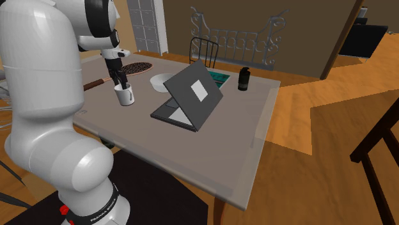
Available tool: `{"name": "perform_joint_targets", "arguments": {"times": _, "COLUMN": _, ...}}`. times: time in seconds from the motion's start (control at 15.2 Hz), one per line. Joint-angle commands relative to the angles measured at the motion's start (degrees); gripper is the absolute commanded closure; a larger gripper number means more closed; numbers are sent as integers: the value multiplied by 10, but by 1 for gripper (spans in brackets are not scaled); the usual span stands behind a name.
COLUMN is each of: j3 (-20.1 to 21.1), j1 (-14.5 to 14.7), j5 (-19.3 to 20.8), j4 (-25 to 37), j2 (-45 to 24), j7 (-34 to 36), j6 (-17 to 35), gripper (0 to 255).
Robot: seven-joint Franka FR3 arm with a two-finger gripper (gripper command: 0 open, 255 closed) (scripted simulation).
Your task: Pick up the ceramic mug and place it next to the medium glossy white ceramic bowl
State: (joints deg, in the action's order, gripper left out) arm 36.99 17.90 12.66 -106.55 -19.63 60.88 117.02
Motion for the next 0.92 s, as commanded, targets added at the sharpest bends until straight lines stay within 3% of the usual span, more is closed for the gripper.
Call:
{"name": "perform_joint_targets", "arguments": {"times": 0.0, "j3": 0, "j1": 0, "j5": 0, "j4": 0, "j2": 0, "j7": 0, "j6": 0, "gripper": 0}}
{"name": "perform_joint_targets", "arguments": {"times": 0.33, "j3": 8, "j1": -3, "j5": -19, "j4": 48, "j2": 23, "j7": -13, "j6": -65, "gripper": 0}}
{"name": "perform_joint_targets", "arguments": {"times": 0.86, "j3": 8, "j1": -3, "j5": -19, "j4": 48, "j2": 23, "j7": -13, "j6": -65, "gripper": 0}}
